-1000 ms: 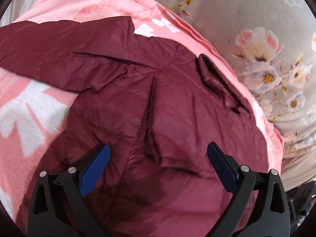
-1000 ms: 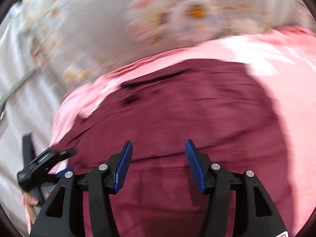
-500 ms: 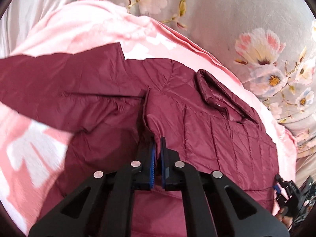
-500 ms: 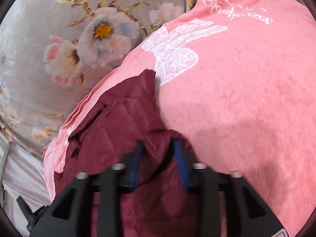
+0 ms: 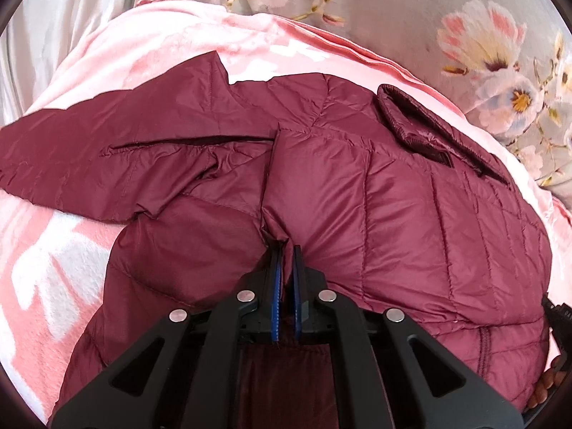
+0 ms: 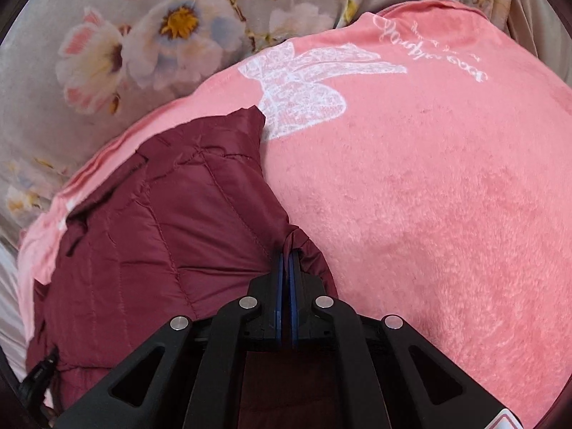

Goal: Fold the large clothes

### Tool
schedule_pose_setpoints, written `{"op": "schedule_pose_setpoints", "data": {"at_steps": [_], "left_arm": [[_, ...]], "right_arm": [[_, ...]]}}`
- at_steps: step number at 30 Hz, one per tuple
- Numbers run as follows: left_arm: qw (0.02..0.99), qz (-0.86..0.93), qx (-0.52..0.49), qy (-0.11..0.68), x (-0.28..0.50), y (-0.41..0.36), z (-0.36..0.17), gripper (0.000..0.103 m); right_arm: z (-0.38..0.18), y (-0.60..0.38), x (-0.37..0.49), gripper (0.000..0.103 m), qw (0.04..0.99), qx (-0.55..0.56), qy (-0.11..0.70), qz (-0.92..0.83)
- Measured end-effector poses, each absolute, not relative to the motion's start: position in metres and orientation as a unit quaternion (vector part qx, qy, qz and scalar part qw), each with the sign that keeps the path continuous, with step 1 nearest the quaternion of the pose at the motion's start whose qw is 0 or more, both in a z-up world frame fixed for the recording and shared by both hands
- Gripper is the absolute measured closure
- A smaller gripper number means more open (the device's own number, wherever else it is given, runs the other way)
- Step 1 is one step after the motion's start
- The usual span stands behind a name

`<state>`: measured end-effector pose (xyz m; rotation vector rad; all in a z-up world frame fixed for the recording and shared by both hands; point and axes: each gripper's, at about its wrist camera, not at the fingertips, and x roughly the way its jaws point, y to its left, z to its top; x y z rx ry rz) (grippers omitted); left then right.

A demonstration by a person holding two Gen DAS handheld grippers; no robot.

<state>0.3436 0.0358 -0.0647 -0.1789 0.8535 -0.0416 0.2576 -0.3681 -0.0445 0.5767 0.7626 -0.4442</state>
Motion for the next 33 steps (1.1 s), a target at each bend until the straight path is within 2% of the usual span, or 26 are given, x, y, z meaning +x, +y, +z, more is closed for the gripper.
{"op": "schedule_pose_setpoints", "data": {"at_steps": [3, 5, 8, 12, 21, 29, 30, 32, 33], "left_arm": [[0.910, -0.013, -0.072, 0.409, 0.340, 0.031, -0.065, 0.097], [0.911, -0.013, -0.071, 0.407, 0.340, 0.032, -0.065, 0.097], [0.911, -0.015, -0.077, 0.404, 0.339, 0.035, -0.065, 0.097], [0.912, -0.014, -0.081, 0.401, 0.337, 0.035, -0.065, 0.096], [0.911, -0.027, -0.104, 0.398, 0.336, 0.041, -0.066, 0.095], [0.904, -0.055, -0.171, 0.389, 0.331, 0.065, -0.063, 0.090], [0.901, -0.058, -0.186, 0.387, 0.327, 0.075, -0.059, 0.087], [0.905, -0.041, -0.209, 0.369, 0.316, 0.105, -0.046, 0.070], [0.909, -0.029, -0.217, 0.355, 0.311, 0.121, -0.040, 0.055]], "right_arm": [[-0.038, -0.359, 0.254, 0.101, 0.864, 0.246, 0.367, -0.240], [-0.022, -0.345, 0.236, 0.088, 0.875, 0.240, 0.330, -0.261], [0.006, -0.302, 0.223, 0.088, 0.907, 0.216, 0.291, -0.216], [0.017, -0.229, 0.251, 0.090, 0.925, 0.162, 0.325, -0.111], [-0.030, -0.165, 0.296, 0.094, 0.900, 0.121, 0.413, -0.067], [-0.038, -0.153, 0.295, 0.094, 0.902, 0.080, 0.416, -0.087], [-0.038, -0.154, 0.294, 0.094, 0.902, 0.081, 0.416, -0.087], [-0.038, -0.156, 0.293, 0.094, 0.902, 0.088, 0.414, -0.084], [-0.037, -0.158, 0.293, 0.094, 0.903, 0.094, 0.411, -0.081]]}}
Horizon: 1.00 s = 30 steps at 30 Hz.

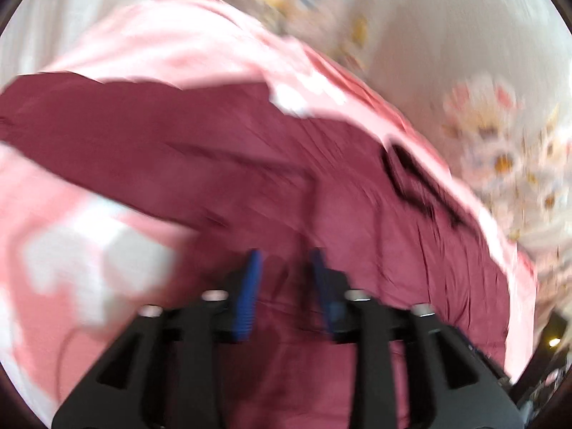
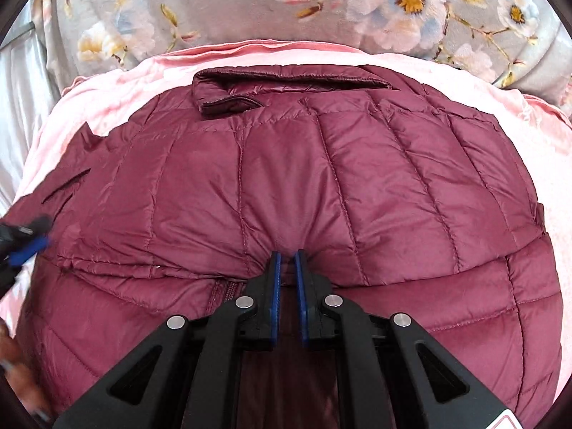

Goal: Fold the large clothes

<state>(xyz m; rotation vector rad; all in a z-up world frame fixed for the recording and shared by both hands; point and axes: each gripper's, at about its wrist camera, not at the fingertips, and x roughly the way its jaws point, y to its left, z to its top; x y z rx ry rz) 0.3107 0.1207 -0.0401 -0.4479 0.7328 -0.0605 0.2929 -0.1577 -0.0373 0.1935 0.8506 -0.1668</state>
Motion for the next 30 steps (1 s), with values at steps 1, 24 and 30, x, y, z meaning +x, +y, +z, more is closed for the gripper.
{"op": "schedule_pose_setpoints", "data": {"at_steps": [1, 24, 30], "left_arm": [[0.913, -0.011, -0.227, 0.338, 0.305, 0.144, -0.032, 0.045], [0.863, 0.184, -0.361, 0.300, 0.346, 0.415, -0.057, 0.099], [0.934, 0.123, -0.256, 0.218, 0.353, 0.325, 0.036, 0.102]], "right_arm": [[-0.035, -0.159, 0.290, 0.094, 0.905, 0.100, 0.406, -0.078], [-0.033, -0.143, 0.260, 0.066, 0.907, 0.091, 0.400, -0.091], [-0.030, -0.146, 0.255, 0.065, 0.912, 0.104, 0.386, -0.093]]}}
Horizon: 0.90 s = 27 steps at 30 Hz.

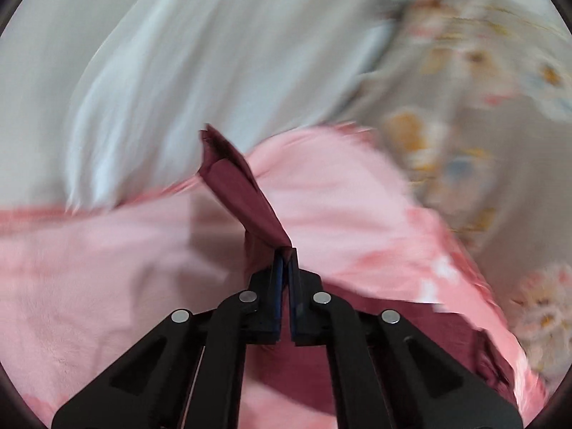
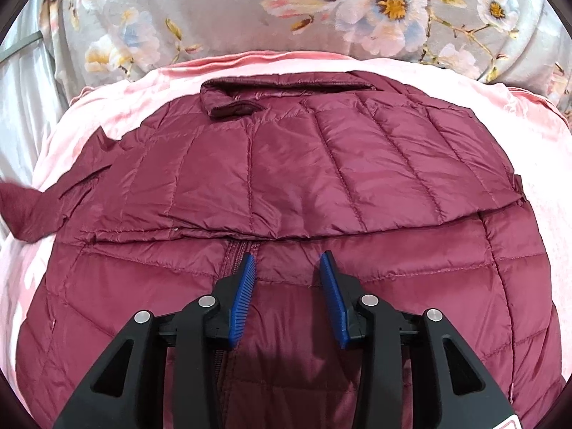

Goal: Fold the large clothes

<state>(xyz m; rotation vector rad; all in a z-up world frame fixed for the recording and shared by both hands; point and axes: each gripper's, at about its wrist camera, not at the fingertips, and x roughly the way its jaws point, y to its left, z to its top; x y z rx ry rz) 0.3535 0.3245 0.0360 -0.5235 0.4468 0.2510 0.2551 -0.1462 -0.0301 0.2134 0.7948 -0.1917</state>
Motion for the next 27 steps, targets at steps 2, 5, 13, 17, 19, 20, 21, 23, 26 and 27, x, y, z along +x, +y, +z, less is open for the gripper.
{"op": "schedule_pose_setpoints", "data": {"at_steps": [2, 5, 13, 17, 19, 20, 21, 23, 26, 27], "left_arm": [[0.955, 0.072, -0.220, 0.185, 0.348, 0.269, 0.077, 0.102], [0.973, -0.012, -0.168, 0.156, 0.336, 0.180, 0.123, 0.102], [0.962, -0.194, -0.060, 0.185, 0.303, -0.040, 0.127, 0.102], [0.939, -0.230, -0.042, 0.252, 0.295, -0.102, 0.074, 0.096], [0.932, -0.233, -0.034, 0.276, 0.297, -0.115, 0.051, 0.061], [0.931, -0.233, -0.032, 0.280, 0.293, -0.115, 0.040, 0.054], [0.930, -0.232, -0.036, 0.281, 0.291, -0.111, 0.032, 0.050], [0.928, -0.230, -0.060, 0.287, 0.291, -0.091, 0.023, 0.047], [0.923, -0.210, -0.111, 0.304, 0.293, -0.038, 0.014, 0.034], [0.922, -0.196, -0.125, 0.310, 0.296, -0.024, 0.012, 0.034]], "right_arm": [[-0.026, -0.148, 0.249, 0.065, 0.918, 0.110, 0.370, -0.093], [-0.018, -0.153, 0.238, 0.065, 0.928, 0.122, 0.340, -0.095], [-0.006, -0.165, 0.182, 0.057, 0.938, 0.157, 0.303, -0.066], [-0.009, -0.181, 0.156, 0.053, 0.936, 0.156, 0.305, -0.077], [-0.014, -0.190, 0.145, 0.051, 0.934, 0.158, 0.309, -0.084], [-0.015, -0.194, 0.142, 0.050, 0.933, 0.160, 0.311, -0.086], [-0.016, -0.200, 0.138, 0.049, 0.931, 0.165, 0.312, -0.088], [-0.012, -0.213, 0.132, 0.048, 0.929, 0.170, 0.313, -0.098], [0.001, -0.235, 0.136, 0.046, 0.928, 0.179, 0.308, -0.105], [0.007, -0.242, 0.140, 0.045, 0.928, 0.184, 0.306, -0.106]]}}
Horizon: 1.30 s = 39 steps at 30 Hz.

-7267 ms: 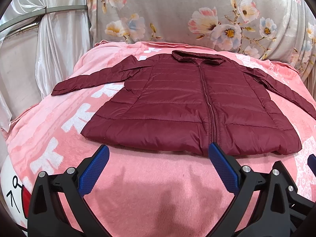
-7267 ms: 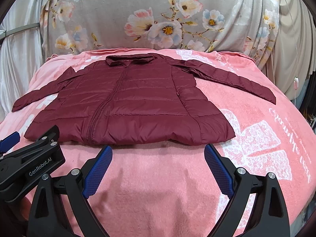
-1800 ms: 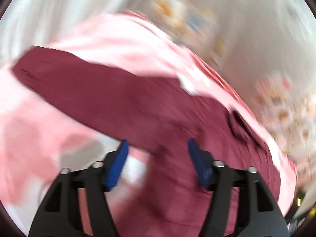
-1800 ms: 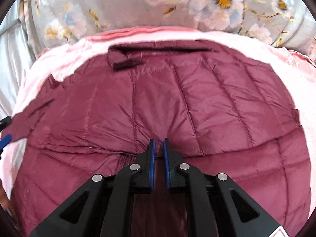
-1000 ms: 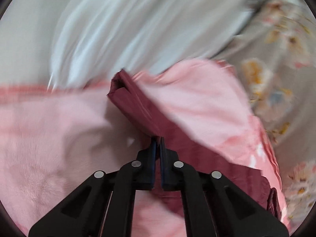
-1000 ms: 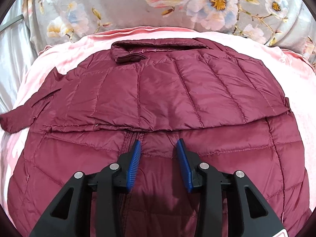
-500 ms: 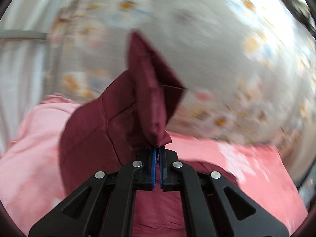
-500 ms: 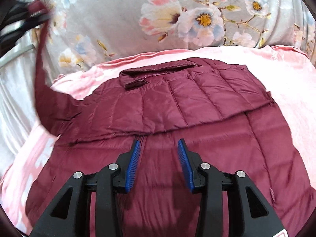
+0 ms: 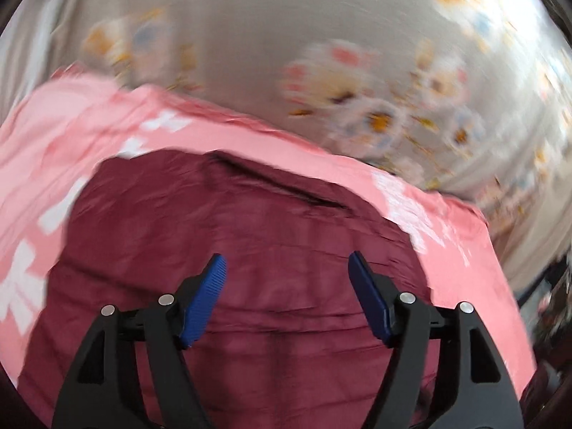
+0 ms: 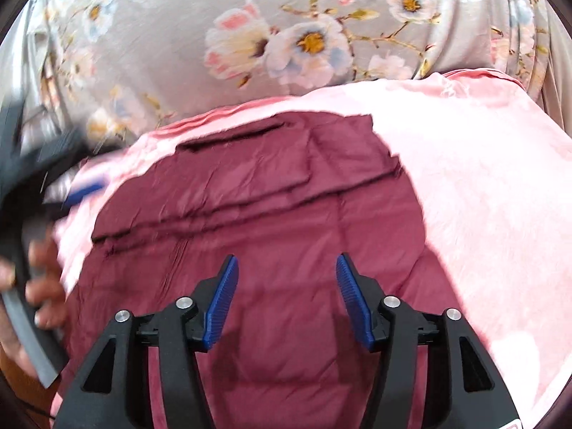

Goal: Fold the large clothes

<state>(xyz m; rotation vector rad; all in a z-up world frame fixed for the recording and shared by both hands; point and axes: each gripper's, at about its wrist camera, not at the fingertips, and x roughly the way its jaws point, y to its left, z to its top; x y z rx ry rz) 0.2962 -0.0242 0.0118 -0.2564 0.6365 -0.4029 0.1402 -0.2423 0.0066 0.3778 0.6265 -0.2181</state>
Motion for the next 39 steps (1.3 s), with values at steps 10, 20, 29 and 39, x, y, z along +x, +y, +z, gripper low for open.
{"op": "schedule_pose_setpoints", "data": {"at_steps": [10, 20, 29, 39], "left_arm": [[0.877, -0.057, -0.300, 0.371, 0.355, 0.133, -0.049, 0.036], [0.848, -0.056, -0.337, 0.404, 0.379, 0.137, -0.075, 0.067], [0.884, -0.033, -0.298, 0.359, 0.380, 0.138, -0.041, 0.101], [0.890, -0.004, -0.233, 0.391, 0.370, 0.120, -0.077, 0.100]], "right_arm": [[0.008, -0.291, 0.226, 0.044, 0.908, 0.237, 0.321, -0.128], [-0.011, -0.273, 0.272, 0.097, 0.904, 0.228, 0.349, -0.099], [0.077, -0.254, 0.226, 0.101, 0.956, 0.203, 0.203, -0.053], [-0.018, -0.264, 0.259, 0.101, 0.903, 0.178, 0.373, -0.116]]}}
